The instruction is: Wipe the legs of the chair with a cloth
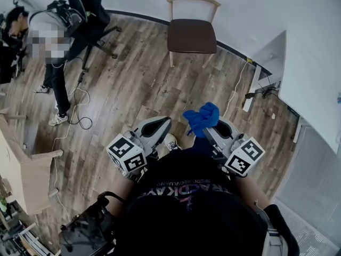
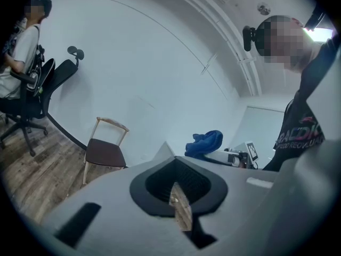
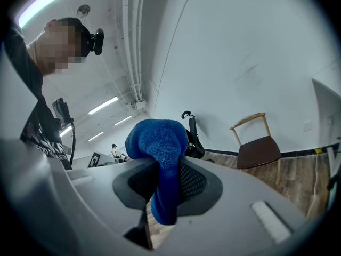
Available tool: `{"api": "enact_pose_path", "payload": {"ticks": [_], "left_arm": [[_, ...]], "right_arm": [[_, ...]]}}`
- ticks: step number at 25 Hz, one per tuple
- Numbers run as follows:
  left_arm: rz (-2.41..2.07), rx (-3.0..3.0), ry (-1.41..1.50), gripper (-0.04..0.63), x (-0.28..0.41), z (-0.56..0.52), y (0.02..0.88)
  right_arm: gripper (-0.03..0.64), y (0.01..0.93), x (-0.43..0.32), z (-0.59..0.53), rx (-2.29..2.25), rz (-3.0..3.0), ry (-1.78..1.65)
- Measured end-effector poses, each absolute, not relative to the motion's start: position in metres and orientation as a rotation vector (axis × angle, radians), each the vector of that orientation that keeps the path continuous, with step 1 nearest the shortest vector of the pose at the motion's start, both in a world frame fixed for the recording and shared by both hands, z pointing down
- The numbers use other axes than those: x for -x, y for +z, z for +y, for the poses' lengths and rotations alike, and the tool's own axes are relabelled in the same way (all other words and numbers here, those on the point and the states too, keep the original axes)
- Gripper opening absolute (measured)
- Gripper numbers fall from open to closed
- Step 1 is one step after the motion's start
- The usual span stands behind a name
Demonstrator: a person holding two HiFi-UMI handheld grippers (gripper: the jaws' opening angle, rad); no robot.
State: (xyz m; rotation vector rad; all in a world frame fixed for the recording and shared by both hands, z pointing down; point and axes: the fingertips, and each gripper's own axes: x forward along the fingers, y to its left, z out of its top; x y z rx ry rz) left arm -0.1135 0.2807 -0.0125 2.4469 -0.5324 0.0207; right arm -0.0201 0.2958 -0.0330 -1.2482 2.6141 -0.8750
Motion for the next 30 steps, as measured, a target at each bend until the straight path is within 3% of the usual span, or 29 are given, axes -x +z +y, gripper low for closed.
{"api": "enact_pose_path", "payload": {"ticks": [30], "left_arm": [[-0.571, -2.427, -0.032, 0.005, 0.137, 0.273, -0.011]], "right_arm": [[0.086, -0.039, 0.034, 0.284, 1.267, 2.617, -0.846]]}}
